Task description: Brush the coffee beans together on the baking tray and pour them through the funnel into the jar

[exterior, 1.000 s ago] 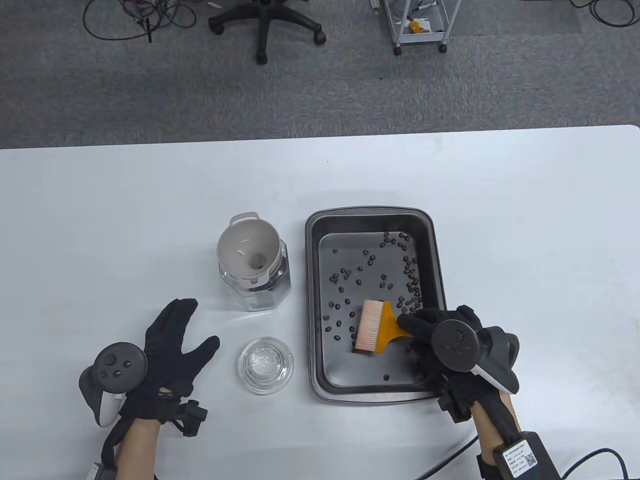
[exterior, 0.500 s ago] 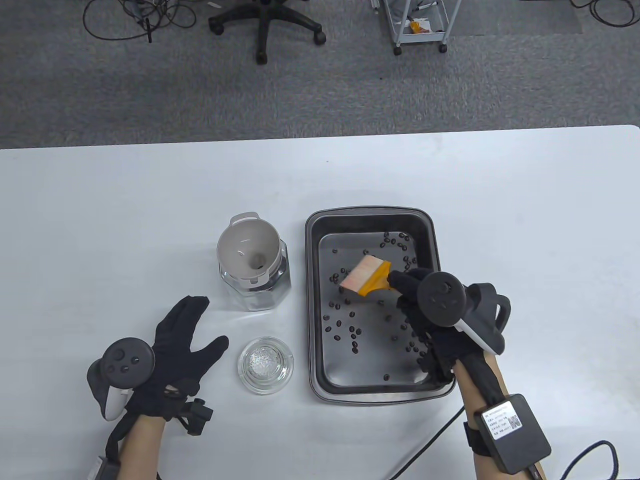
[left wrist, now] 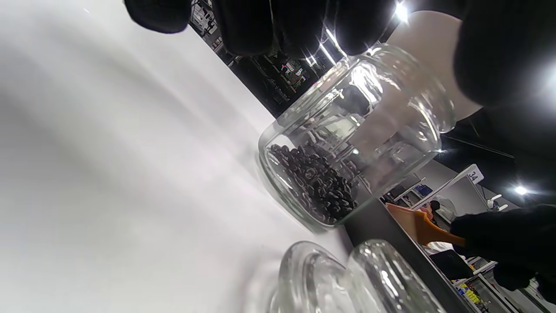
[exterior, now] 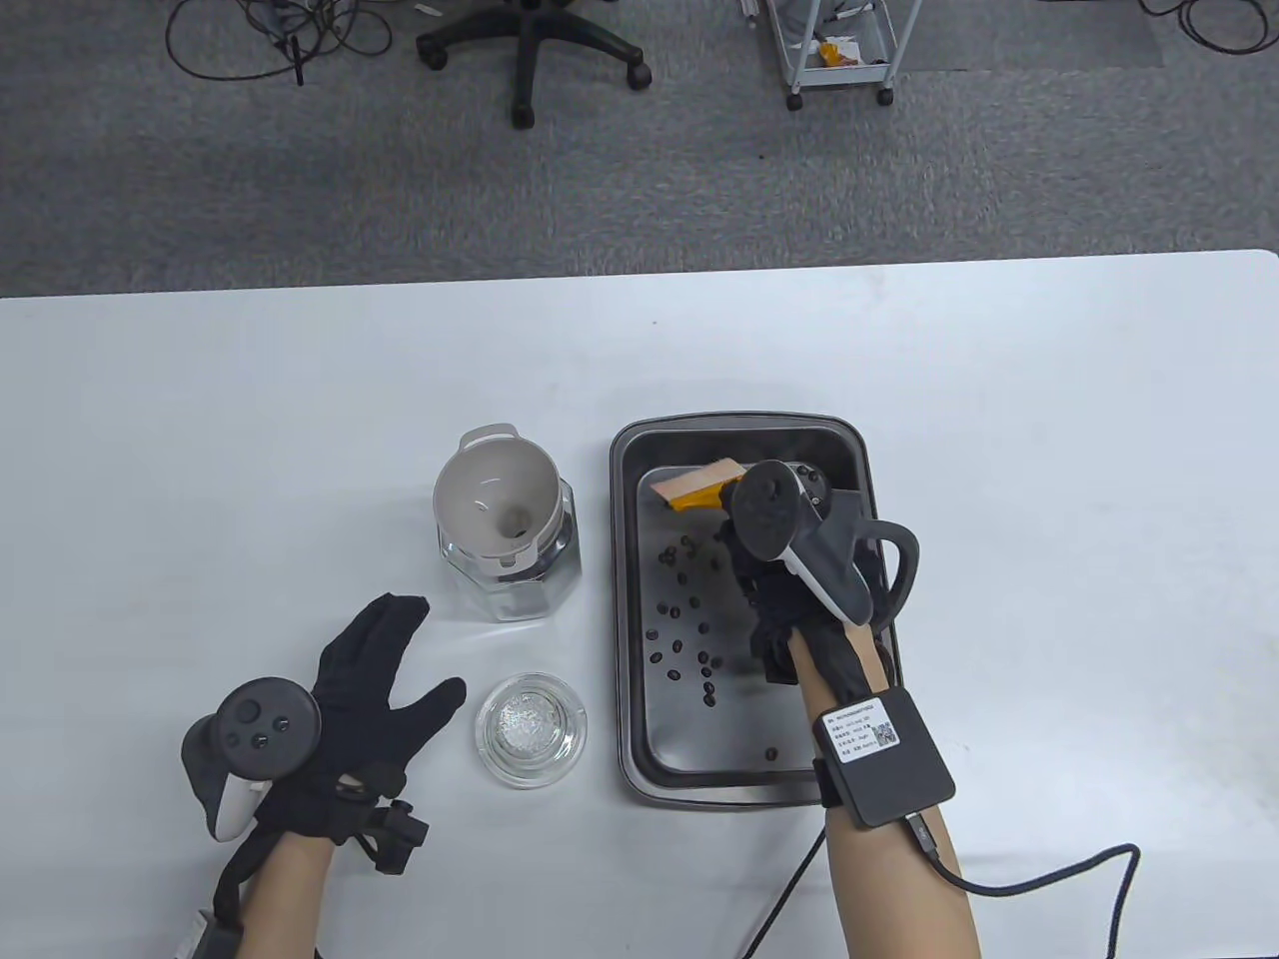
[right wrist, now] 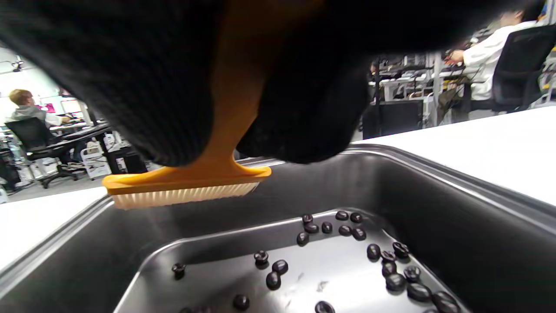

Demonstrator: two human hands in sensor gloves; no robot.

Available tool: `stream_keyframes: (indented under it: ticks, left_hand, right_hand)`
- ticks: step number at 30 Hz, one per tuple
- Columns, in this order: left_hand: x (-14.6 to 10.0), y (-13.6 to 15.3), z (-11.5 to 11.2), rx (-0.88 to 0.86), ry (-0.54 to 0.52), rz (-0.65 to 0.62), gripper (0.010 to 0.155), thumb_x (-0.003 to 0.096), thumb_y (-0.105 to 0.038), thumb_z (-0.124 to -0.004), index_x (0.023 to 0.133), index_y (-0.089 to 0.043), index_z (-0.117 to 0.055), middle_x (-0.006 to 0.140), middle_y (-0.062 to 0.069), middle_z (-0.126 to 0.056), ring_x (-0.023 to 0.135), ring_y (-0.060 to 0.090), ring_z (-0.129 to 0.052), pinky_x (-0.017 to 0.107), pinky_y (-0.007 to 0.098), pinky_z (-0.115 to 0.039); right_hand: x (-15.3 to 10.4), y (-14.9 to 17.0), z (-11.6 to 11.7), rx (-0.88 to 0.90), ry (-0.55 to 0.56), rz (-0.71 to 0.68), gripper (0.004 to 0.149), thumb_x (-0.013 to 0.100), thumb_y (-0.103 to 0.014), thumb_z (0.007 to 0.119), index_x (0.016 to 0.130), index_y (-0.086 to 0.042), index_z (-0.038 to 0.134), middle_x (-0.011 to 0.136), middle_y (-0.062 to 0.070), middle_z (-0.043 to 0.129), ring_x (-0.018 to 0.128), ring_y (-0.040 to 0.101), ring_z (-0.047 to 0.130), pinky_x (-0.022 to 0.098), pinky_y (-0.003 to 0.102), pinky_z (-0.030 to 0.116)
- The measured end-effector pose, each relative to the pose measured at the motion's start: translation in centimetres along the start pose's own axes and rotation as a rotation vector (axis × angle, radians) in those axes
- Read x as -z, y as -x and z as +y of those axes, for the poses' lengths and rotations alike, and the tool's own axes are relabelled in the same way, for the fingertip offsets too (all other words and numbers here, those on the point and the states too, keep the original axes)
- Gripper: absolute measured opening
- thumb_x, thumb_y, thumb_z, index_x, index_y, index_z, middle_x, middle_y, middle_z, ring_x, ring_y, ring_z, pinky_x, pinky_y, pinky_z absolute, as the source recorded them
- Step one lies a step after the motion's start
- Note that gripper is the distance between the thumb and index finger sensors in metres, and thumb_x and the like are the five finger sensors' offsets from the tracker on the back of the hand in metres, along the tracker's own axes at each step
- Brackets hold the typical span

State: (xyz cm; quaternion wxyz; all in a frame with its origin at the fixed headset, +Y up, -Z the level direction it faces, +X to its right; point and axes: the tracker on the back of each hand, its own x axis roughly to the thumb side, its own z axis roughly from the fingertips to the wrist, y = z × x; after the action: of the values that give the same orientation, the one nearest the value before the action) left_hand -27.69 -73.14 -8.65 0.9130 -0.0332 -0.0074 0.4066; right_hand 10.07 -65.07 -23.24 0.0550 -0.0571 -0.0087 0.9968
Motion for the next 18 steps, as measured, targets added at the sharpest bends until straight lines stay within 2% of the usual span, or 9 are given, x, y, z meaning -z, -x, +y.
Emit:
stream_keyframes:
  ticks: [6, 9, 18]
  left_hand:
    - [-0.1, -0.3, 0.2, -0.001, -0.003, -0.013, 0.085, 0.0408, -0.078, -0.086, 0.111, -0.045, -0.049, 0.124, -0.005, -0.051, 0.114, 0.031, -0.055, 0.08, 0.063, -0.048]
    - [-0.1, -0.3, 0.2, -0.013, -0.003, -0.014, 0.085, 0.0408, -0.078, -0.086, 0.111, -0.045, -0.049, 0.124, -0.005, -0.05, 0.115, 0.031, -0.054, 0.08, 0.063, -0.048]
    - [0.1, -0.2, -0.1, -0.006, 0.013, -0.006, 0.085, 0.041, -0.078, -0.085, 0.111, -0.045, -0.049, 0.124, -0.004, -0.049, 0.115, 0.032, -0.053, 0.08, 0.063, -0.048]
  right_hand:
    - [0.8, -1.6, 1.3, -0.049, 0.007, 0.053, 0.035, 0.036, -0.049, 0.098, 0.07, -0.041, 0.097, 0.078, -0.01, 0.108, 0.024, 0.011, 0.107, 0.001, 0.018, 0.087]
    - [1.0, -1.9, 1.8, -0.033, -0.023, 0.062, 0.034, 0.036, -0.049, 0.098, 0.069, -0.041, 0.098, 0.076, -0.009, 0.109, 0.02, 0.011, 0.106, -0.001, 0.018, 0.086]
    - [1.6, -2.3, 3.1, -0.009, -0.058, 0.155, 0.032, 0.037, -0.049, 0.097, 0.068, -0.038, 0.101, 0.07, -0.007, 0.114, 0.016, 0.011, 0.104, -0.002, 0.017, 0.086]
